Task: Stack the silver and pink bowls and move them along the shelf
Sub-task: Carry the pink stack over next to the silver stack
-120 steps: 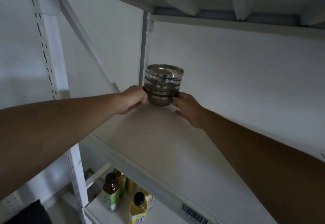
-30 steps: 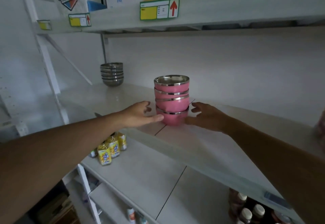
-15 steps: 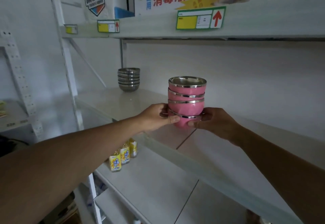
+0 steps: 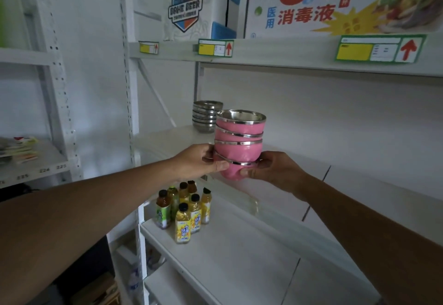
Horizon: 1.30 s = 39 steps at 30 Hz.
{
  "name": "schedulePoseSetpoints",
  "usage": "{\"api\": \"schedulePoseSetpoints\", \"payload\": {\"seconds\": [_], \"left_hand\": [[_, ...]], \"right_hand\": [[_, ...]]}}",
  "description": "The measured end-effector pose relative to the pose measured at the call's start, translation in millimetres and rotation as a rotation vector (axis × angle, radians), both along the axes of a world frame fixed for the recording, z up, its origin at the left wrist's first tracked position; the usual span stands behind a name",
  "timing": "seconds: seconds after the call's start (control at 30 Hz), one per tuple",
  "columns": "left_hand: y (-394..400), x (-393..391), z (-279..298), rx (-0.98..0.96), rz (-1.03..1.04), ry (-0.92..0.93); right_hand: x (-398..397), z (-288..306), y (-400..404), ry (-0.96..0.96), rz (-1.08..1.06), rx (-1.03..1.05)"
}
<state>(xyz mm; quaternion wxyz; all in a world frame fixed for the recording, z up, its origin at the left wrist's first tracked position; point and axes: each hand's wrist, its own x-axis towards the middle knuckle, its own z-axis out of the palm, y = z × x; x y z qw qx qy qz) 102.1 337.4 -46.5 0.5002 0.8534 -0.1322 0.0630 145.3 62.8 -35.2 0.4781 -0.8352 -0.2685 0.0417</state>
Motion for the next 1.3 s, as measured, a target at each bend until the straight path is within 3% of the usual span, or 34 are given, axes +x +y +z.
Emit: {"api": "schedulePoseSetpoints", "payload": {"seconds": [0.3, 0.7, 1.03, 1.3], "left_hand": [[48, 23, 3, 0.037, 0.033, 0.004], [40, 94, 7, 0.128, 0.055, 0.018], [40, 134, -10, 0.095, -0.031, 0.037], [59, 131, -14, 0.198, -0.100, 0.043]], "right_hand": [[25, 6, 49, -0.012, 0.020, -0.038], [113, 0, 49, -0.016, 0.100, -0.072], [127, -13, 45, -0.009, -0.076, -0.115], [97, -15, 65, -0.013, -0.201, -0.171]]}}
